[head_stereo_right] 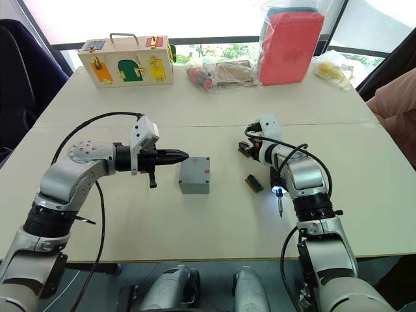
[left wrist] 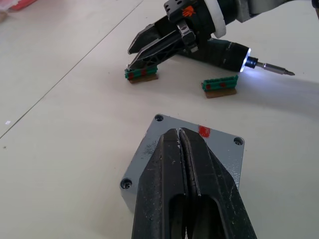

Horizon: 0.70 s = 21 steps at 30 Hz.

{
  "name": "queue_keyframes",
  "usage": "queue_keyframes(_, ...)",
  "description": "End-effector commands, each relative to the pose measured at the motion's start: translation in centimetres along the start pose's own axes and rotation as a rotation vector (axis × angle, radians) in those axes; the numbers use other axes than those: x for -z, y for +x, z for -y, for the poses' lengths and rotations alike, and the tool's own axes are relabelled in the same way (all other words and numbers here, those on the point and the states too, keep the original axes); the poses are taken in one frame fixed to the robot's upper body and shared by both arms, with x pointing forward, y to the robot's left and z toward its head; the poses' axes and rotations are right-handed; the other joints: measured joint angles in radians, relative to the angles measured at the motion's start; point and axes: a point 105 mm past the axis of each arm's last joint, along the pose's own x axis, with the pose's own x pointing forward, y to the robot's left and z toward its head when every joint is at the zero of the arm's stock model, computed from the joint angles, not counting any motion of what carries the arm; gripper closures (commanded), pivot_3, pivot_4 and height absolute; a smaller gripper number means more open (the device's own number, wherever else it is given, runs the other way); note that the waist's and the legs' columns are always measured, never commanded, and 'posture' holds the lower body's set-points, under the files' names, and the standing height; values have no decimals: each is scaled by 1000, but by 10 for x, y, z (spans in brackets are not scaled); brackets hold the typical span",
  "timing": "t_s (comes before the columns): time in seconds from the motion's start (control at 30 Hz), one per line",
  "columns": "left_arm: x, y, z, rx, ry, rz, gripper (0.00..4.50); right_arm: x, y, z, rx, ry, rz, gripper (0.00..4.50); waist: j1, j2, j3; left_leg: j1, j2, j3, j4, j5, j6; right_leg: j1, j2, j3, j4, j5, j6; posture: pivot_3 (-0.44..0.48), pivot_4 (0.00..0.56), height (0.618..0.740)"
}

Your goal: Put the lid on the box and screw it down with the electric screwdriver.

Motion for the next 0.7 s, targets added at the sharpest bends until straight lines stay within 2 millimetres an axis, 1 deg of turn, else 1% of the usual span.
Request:
queue_keyframes(0.03, -10, -4, 1, -3, 36, 23, 4500, -17, 2, -2, -5, -34, 51, 3347, 0, 0, 0, 0, 0, 0, 0, 0, 0, 0, 0, 0, 0, 0, 0, 0, 150, 740)
queue_keyframes(0.07, -9, -4, 1, -3, 36, 22, 4500, -17, 3, -2, -7, -37, 49, 3876, 0, 0, 0, 0, 0, 0, 0, 0, 0, 0, 0, 0, 0, 0, 0, 0, 150, 740)
queue_keyframes(0.7, -9, -4, 1, -9, 34, 23, 4500, -17, 11, 0, 7, -35, 60, 3876, -1, 0, 0, 0, 0, 0, 0, 0, 0, 0, 0, 0, 0, 0, 0, 0, 150, 740)
